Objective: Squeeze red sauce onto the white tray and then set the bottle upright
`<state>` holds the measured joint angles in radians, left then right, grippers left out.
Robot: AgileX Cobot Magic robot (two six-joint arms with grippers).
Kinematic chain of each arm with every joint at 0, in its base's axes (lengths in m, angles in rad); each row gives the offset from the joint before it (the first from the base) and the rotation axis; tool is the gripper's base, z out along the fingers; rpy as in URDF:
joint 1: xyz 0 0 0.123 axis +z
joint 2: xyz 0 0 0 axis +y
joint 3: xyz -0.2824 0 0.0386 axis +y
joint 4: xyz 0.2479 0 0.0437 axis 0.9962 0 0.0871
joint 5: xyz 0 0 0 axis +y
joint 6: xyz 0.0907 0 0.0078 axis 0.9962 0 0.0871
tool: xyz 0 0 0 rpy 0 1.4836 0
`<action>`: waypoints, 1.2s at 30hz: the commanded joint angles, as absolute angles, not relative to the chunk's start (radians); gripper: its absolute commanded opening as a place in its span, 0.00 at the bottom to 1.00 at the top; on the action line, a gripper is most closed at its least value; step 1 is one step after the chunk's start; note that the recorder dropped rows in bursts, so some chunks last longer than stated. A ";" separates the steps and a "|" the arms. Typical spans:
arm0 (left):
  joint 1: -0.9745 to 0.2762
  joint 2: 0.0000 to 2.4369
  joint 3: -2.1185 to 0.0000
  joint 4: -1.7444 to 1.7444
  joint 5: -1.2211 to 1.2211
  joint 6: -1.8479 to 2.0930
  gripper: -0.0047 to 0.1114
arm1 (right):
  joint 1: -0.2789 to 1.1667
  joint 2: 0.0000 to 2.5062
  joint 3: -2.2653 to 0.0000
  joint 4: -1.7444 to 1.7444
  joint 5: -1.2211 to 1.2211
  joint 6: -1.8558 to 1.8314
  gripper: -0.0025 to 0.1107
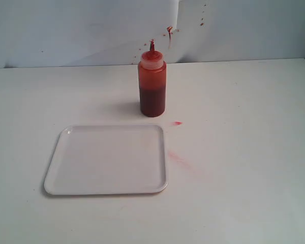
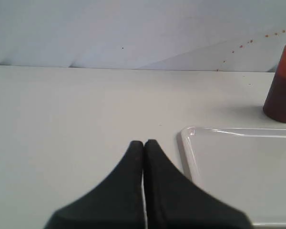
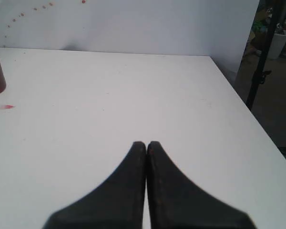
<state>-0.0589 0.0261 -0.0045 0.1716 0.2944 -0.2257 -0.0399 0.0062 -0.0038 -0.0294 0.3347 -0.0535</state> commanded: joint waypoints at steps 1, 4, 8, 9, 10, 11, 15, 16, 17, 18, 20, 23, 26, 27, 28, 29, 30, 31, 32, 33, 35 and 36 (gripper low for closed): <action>-0.056 0.026 0.000 0.167 0.288 -0.227 0.04 | -0.049 0.000 0.000 -0.026 0.335 -0.052 0.02; -0.056 0.026 0.000 0.167 0.288 -0.227 0.04 | -0.049 0.000 0.000 -0.026 0.335 -0.052 0.02; -0.056 0.026 0.000 0.167 0.288 -0.227 0.04 | -0.049 0.000 0.000 -0.026 0.335 -0.052 0.02; -0.056 0.026 0.000 0.167 0.288 -0.227 0.04 | -0.049 0.000 0.000 -0.026 0.335 -0.052 0.02; -0.056 0.026 0.000 0.167 0.288 -0.227 0.04 | -0.049 0.000 0.000 -0.026 0.335 -0.052 0.02; -0.056 0.026 0.000 0.167 0.288 -0.227 0.04 | -0.049 0.000 0.000 -0.026 0.335 -0.052 0.02; -0.056 0.026 0.000 0.167 0.288 -0.227 0.04 | -0.049 0.000 0.000 -0.026 0.335 -0.052 0.02; -0.056 0.026 0.000 0.167 0.288 -0.227 0.04 | -0.049 0.000 0.000 -0.026 0.335 -0.052 0.02; -0.056 0.026 0.000 0.167 0.288 -0.227 0.04 | -0.049 0.000 0.000 -0.026 0.335 -0.052 0.02; -0.056 0.026 0.000 0.167 0.288 -0.227 0.04 | -0.049 0.000 0.000 -0.026 0.335 -0.052 0.02; -0.056 0.026 0.000 0.167 0.288 -0.227 0.04 | -0.049 0.000 0.000 -0.026 0.335 -0.052 0.02; -0.056 0.026 0.000 0.167 0.288 -0.227 0.04 | -0.049 0.000 0.000 -0.026 0.335 -0.052 0.02; -0.056 0.026 0.000 0.167 0.288 -0.227 0.04 | -0.049 0.000 0.000 -0.026 0.335 -0.052 0.02; -0.056 0.026 0.000 0.167 0.288 -0.227 0.04 | -0.049 0.000 0.000 -0.026 0.335 -0.052 0.02; -0.056 0.026 0.000 0.180 0.288 -0.227 0.04 | -0.049 0.000 0.000 -0.026 0.335 -0.052 0.02; -0.056 0.026 0.000 0.201 0.288 -0.227 0.04 | -0.049 0.000 0.000 -0.026 0.335 -0.052 0.02; -0.056 0.026 0.000 0.258 0.288 -0.227 0.04 | -0.049 0.000 0.000 -0.026 0.335 -0.052 0.02; -0.056 0.026 0.000 0.290 0.277 -0.227 0.04 | -0.049 0.000 0.000 -0.026 0.335 -0.052 0.02; -0.056 0.026 0.000 0.360 0.246 -0.227 0.04 | -0.049 0.000 0.000 -0.026 0.335 -0.052 0.02; -0.056 0.026 0.000 0.445 0.204 -0.227 0.04 | -0.049 0.000 0.000 -0.026 0.335 -0.052 0.02; -0.056 0.026 0.000 0.561 0.125 -0.227 0.04 | -0.049 0.000 0.000 -0.026 0.335 -0.052 0.02; -0.056 0.026 0.000 0.567 0.096 -0.227 0.04 | -0.049 0.000 0.000 -0.026 0.335 -0.052 0.02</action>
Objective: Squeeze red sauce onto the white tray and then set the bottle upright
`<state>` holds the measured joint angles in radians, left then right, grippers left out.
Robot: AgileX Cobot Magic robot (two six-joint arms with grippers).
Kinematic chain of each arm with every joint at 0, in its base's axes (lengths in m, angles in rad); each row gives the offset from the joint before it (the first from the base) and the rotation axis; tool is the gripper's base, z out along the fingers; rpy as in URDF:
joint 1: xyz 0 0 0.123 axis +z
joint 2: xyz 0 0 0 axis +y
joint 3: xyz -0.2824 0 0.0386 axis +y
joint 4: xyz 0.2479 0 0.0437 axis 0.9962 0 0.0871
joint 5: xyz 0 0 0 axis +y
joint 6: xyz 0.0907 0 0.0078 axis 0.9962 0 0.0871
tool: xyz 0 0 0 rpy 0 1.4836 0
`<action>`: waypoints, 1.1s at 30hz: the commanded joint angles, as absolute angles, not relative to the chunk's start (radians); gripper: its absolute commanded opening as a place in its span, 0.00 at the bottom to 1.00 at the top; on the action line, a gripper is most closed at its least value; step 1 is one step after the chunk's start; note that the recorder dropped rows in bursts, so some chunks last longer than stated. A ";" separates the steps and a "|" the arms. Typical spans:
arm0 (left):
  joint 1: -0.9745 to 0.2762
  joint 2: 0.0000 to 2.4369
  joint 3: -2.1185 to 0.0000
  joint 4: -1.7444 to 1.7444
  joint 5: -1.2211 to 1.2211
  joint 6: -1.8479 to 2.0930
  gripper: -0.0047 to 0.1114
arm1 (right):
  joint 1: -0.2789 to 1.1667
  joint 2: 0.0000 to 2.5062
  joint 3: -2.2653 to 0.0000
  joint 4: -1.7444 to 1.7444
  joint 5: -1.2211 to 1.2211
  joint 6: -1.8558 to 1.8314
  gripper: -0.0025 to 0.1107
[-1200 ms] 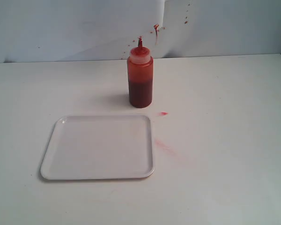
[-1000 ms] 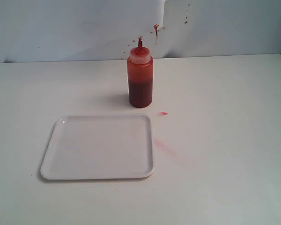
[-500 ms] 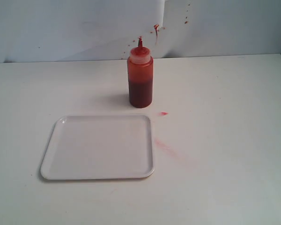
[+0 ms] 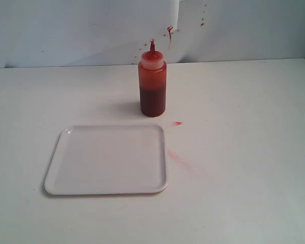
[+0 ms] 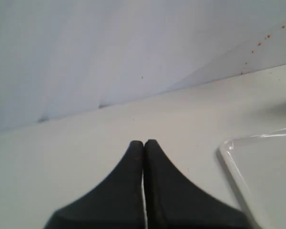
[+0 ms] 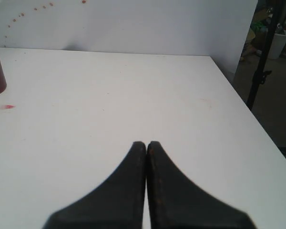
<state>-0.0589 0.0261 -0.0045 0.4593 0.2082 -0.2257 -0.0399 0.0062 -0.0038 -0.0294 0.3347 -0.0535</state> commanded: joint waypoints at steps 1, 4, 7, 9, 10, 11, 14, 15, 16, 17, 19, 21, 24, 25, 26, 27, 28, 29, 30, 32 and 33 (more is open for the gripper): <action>-0.056 0.026 0.000 0.567 0.030 -0.227 0.04 | -0.049 0.000 0.000 -0.026 0.335 -0.052 0.02; -0.056 0.026 0.000 0.564 -0.116 -0.230 0.04 | -0.049 0.000 0.000 -0.026 0.335 -0.052 0.02; -0.056 0.026 0.000 0.564 -0.227 -0.230 0.04 | -0.049 0.000 0.000 -0.026 0.335 -0.052 0.02; -0.056 0.026 0.000 0.564 -0.289 -0.230 0.04 | -0.049 0.000 0.000 -0.026 0.335 -0.052 0.02; -0.056 0.026 0.000 0.564 -0.326 -0.238 0.04 | -0.049 0.000 0.000 -0.026 0.335 -0.052 0.02; -0.056 0.026 0.000 0.564 -0.361 -0.249 0.04 | -0.049 0.000 0.000 -0.026 0.335 -0.052 0.02; -0.056 0.026 0.000 0.564 -0.471 -0.358 0.04 | -0.049 0.000 0.000 -0.026 0.335 -0.052 0.02; -0.056 0.026 0.000 0.564 -0.509 -0.405 0.04 | -0.049 0.000 0.000 -0.026 0.335 -0.052 0.02; -0.056 0.026 0.000 0.564 -0.550 -0.468 0.04 | -0.049 0.000 0.000 -0.026 0.335 -0.052 0.02; -0.056 0.026 0.000 0.564 -0.588 -0.529 0.04 | -0.049 0.000 0.000 -0.026 0.335 -0.052 0.02; -0.056 0.026 0.000 0.564 -0.656 -0.618 0.04 | -0.049 0.000 0.000 -0.026 0.335 -0.052 0.02; -0.056 0.026 0.000 0.564 -0.728 -0.649 0.04 | -0.049 0.000 0.000 -0.026 0.335 -0.052 0.02; -0.056 0.026 0.000 0.555 -0.805 -0.651 0.04 | -0.049 0.000 0.000 -0.026 0.335 -0.052 0.02; -0.056 0.026 0.000 0.552 -0.817 -0.648 0.04 | -0.049 0.000 0.000 -0.026 0.335 -0.052 0.02; -0.056 0.026 0.000 0.536 -0.815 -0.643 0.04 | -0.049 0.000 0.000 -0.026 0.335 -0.052 0.02; -0.056 0.026 0.000 0.523 -0.799 -0.643 0.04 | -0.049 0.000 0.000 -0.026 0.335 -0.052 0.02; -0.056 0.026 0.000 0.513 -0.780 -0.643 0.04 | -0.049 0.000 0.000 -0.026 0.335 -0.052 0.02; -0.056 0.026 0.000 0.495 -0.752 -0.643 0.04 | -0.049 0.000 0.000 -0.026 0.335 -0.052 0.02; -0.056 0.026 0.000 0.475 -0.721 -0.643 0.04 | -0.049 0.000 0.000 -0.026 0.335 -0.052 0.02; -0.056 0.026 0.000 0.438 -0.672 -0.643 0.04 | -0.049 0.000 0.000 -0.026 0.335 -0.052 0.02; -0.056 0.026 0.000 0.425 -0.667 -0.643 0.04 | -0.049 0.000 0.000 -0.026 0.335 -0.052 0.02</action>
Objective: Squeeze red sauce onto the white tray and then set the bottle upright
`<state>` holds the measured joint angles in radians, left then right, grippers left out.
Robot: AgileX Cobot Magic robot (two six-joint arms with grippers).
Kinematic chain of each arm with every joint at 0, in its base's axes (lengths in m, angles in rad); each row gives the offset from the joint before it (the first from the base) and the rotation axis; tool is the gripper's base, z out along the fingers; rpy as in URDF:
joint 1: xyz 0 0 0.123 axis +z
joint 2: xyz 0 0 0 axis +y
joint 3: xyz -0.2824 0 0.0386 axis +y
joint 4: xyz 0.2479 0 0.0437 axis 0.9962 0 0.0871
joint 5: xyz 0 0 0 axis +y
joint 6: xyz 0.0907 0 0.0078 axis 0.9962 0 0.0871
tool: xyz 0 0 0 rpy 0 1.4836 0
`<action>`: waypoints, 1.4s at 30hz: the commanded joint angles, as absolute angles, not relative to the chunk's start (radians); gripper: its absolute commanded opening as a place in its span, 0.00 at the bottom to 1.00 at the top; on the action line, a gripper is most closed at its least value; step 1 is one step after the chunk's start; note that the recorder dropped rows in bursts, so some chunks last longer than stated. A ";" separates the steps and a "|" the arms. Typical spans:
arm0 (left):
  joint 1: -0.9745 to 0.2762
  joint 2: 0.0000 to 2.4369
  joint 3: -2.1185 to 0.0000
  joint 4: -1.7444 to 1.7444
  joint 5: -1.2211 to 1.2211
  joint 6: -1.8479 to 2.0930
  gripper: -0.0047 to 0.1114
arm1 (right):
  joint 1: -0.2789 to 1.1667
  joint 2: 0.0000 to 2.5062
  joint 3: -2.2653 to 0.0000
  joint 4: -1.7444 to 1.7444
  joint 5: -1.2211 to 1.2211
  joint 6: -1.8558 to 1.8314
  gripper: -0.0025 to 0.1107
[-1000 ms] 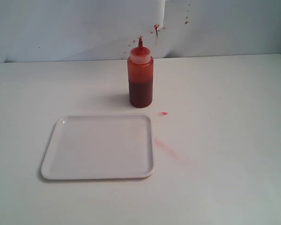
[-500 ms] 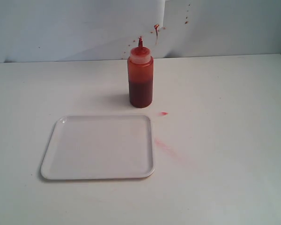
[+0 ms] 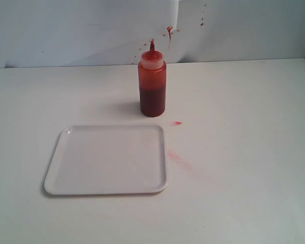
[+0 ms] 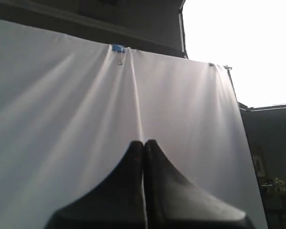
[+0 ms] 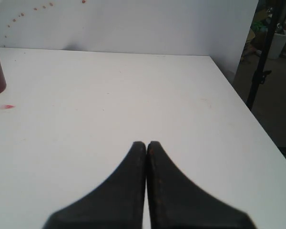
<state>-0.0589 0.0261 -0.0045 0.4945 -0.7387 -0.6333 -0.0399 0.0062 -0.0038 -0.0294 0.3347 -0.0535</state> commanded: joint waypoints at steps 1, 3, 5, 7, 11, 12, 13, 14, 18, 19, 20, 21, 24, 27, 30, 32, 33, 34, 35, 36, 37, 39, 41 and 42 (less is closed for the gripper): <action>-0.056 0.028 0.000 0.421 -0.665 -0.643 0.04 | -0.049 0.000 0.000 -0.026 0.335 -0.052 0.02; -0.056 0.038 0.000 0.419 -0.675 -0.641 0.04 | -0.049 0.000 0.000 -0.026 0.335 -0.052 0.02; -0.056 0.059 0.000 0.415 -0.683 -0.625 0.04 | -0.049 0.000 0.000 -0.026 0.335 -0.052 0.02; -0.056 0.086 0.000 0.365 -0.691 -0.589 0.04 | -0.049 0.000 0.000 -0.026 0.335 -0.052 0.02; -0.056 0.196 -0.003 0.248 -0.735 -0.541 0.04 | -0.049 0.000 0.000 -0.026 0.335 -0.052 0.02; -0.056 0.237 -0.027 0.267 -0.719 -0.541 0.04 | -0.049 0.000 0.000 -0.026 0.335 -0.052 0.02; -0.056 0.280 -0.050 0.304 -0.703 -0.544 0.04 | -0.049 0.000 0.000 -0.026 0.335 -0.052 0.02; -0.056 0.327 -0.067 0.345 -0.698 -0.555 0.04 | -0.049 0.000 0.000 -0.026 0.335 -0.052 0.02; -0.056 0.527 -0.120 0.561 -0.747 -0.677 0.04 | -0.049 0.000 0.000 -0.026 0.335 -0.052 0.02; -0.056 0.584 -0.131 0.587 -0.770 -0.679 0.04 | -0.049 0.000 0.000 -0.026 0.335 -0.052 0.02; -0.056 0.631 -0.140 0.594 -0.792 -0.679 0.04 | -0.049 0.000 0.000 -0.026 0.335 -0.052 0.02; -0.056 0.691 -0.147 0.594 -0.826 -0.679 0.04 | -0.049 0.000 0.000 -0.026 0.335 -0.052 0.02; -0.056 0.874 -0.172 0.631 -0.961 -0.679 0.04 | -0.049 0.000 0.000 -0.026 0.335 -0.052 0.02; -0.056 1.053 -0.212 0.718 -1.076 -0.679 0.04 | -0.049 0.000 0.000 -0.026 0.335 -0.052 0.02; -0.056 1.199 -0.266 0.784 -1.121 -0.679 0.04 | -0.049 0.000 0.000 -0.026 0.335 -0.052 0.02; -0.056 1.272 -0.299 0.806 -1.132 -0.679 0.04 | -0.049 0.000 0.000 -0.026 0.335 -0.052 0.02; -0.056 1.321 -0.320 0.813 -1.132 -0.679 0.04 | -0.049 0.000 0.000 -0.026 0.335 -0.052 0.02; -0.056 1.351 -0.332 0.819 -1.132 -0.679 0.04 | -0.049 0.000 0.000 -0.026 0.335 -0.052 0.02; -0.056 1.384 -0.344 0.825 -1.132 -0.679 0.04 | -0.049 0.000 0.000 -0.026 0.335 -0.052 0.02; -0.056 1.413 -0.358 0.834 -1.132 -0.679 0.04 | -0.049 0.000 0.000 -0.026 0.335 -0.052 0.02; -0.056 1.438 -0.366 0.839 -1.132 -0.679 0.04 | -0.049 0.000 0.000 -0.026 0.335 -0.052 0.02; -0.056 1.480 -0.385 0.848 -1.132 -0.672 0.04 | -0.049 0.000 0.000 -0.026 0.335 -0.052 0.02; -0.056 1.509 -0.400 0.848 -1.131 -0.672 0.04 | -0.049 0.000 0.000 -0.026 0.335 -0.052 0.02; -0.056 1.523 -0.410 0.848 -1.126 -0.670 0.04 | -0.049 0.000 0.000 -0.026 0.335 -0.052 0.02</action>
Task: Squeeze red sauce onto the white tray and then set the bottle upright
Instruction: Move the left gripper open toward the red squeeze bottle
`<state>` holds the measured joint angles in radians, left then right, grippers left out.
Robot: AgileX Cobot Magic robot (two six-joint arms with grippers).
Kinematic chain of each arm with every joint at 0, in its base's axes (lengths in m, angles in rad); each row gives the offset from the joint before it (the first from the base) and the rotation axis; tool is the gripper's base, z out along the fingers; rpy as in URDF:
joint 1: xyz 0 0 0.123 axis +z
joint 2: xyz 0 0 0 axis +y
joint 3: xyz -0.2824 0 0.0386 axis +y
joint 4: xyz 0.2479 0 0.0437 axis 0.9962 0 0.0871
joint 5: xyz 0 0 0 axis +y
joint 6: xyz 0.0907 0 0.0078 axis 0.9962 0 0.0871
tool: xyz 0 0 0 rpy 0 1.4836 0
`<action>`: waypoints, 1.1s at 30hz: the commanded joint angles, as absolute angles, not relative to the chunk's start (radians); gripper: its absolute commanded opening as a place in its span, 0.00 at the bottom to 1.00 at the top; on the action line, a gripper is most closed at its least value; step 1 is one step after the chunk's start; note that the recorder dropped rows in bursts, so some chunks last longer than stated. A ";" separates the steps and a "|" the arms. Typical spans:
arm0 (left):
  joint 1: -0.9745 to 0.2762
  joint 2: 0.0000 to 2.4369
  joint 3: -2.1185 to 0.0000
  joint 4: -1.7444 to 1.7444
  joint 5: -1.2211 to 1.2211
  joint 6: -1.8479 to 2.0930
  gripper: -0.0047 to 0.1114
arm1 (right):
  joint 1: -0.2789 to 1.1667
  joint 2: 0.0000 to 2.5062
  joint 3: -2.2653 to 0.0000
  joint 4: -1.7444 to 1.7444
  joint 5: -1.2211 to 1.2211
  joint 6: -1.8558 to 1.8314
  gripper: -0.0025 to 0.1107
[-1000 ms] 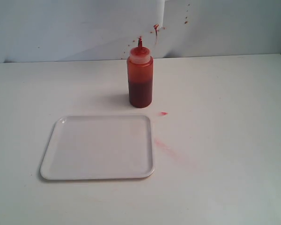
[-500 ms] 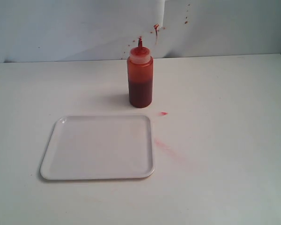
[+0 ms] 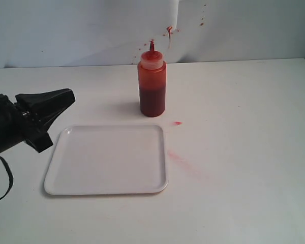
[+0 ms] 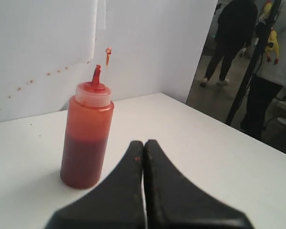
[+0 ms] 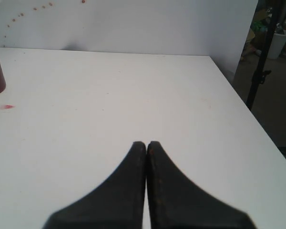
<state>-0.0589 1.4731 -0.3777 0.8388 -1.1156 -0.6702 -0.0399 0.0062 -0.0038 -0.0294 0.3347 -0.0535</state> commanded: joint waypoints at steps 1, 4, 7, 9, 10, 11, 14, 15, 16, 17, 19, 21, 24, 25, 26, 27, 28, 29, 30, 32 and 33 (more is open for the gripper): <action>-0.056 1.533 -0.421 0.848 -1.121 -0.665 0.04 | -0.049 0.000 0.000 -0.026 0.335 -0.052 0.02; -0.056 1.575 -0.454 0.848 -1.119 -0.596 0.04 | -0.049 0.000 0.000 -0.026 0.335 -0.052 0.02; -0.058 1.623 -0.489 0.848 -1.119 -0.510 0.04 | -0.049 0.000 0.000 -0.026 0.335 -0.052 0.02; -0.058 1.663 -0.521 0.848 -1.119 -0.466 0.04 | -0.049 0.000 0.000 -0.026 0.335 -0.052 0.02; -0.058 1.685 -0.537 0.848 -1.119 -0.458 0.04 | -0.049 0.000 0.000 -0.026 0.335 -0.052 0.02; -0.058 1.703 -0.554 0.848 -1.121 -0.458 0.04 | -0.049 0.000 0.000 -0.026 0.335 -0.052 0.02; -0.058 1.776 -0.610 0.848 -1.121 -0.458 0.04 | -0.049 0.000 0.000 -0.026 0.335 -0.052 0.02; -0.058 1.802 -0.632 0.848 -1.121 -0.458 0.04 | -0.049 0.000 0.000 -0.026 0.335 -0.052 0.02; -0.058 1.829 -0.656 0.839 -1.121 -0.447 0.05 | -0.049 0.000 0.000 -0.026 0.335 -0.052 0.02; -0.058 1.852 -0.675 0.829 -1.119 -0.433 0.07 | -0.049 0.000 0.000 -0.026 0.335 -0.052 0.02; -0.058 1.912 -0.718 0.797 -1.117 -0.411 0.15 | -0.049 0.000 0.000 -0.026 0.335 -0.052 0.02; -0.058 1.968 -0.750 0.759 -1.117 -0.410 0.29 | -0.049 0.000 0.000 -0.026 0.335 -0.052 0.02; -0.058 2.056 -0.796 0.757 -1.122 -0.409 0.66 | -0.049 0.000 0.000 -0.026 0.335 -0.052 0.02; -0.058 2.087 -0.813 0.757 -1.130 -0.409 0.81 | -0.049 0.000 0.000 -0.026 0.335 -0.052 0.02; -0.058 2.115 -0.828 0.754 -1.134 -0.409 0.95 | -0.049 0.000 0.000 -0.026 0.335 -0.052 0.02; -0.058 2.140 -0.844 0.741 -1.144 -0.418 0.94 | -0.049 0.000 0.000 -0.026 0.335 -0.052 0.02; -0.058 2.162 -0.859 0.740 -1.158 -0.418 0.94 | -0.049 0.000 0.000 -0.026 0.335 -0.052 0.02; -0.058 2.176 -0.869 0.743 -1.168 -0.418 0.94 | -0.049 0.000 0.000 -0.026 0.335 -0.052 0.02; -0.058 2.192 -0.880 0.743 -1.176 -0.413 0.94 | -0.049 0.000 0.000 -0.026 0.335 -0.052 0.02; -0.058 2.211 -0.898 0.743 -1.182 -0.413 0.94 | -0.049 0.000 0.000 -0.026 0.335 -0.052 0.02; -0.058 2.216 -0.901 0.743 -1.182 -0.413 0.94 | -0.049 0.000 0.000 -0.026 0.335 -0.052 0.02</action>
<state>-0.0589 2.2005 -0.8839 0.7564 -1.1510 -0.4164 -0.0399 0.0062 -0.0038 -0.0294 0.3347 -0.0535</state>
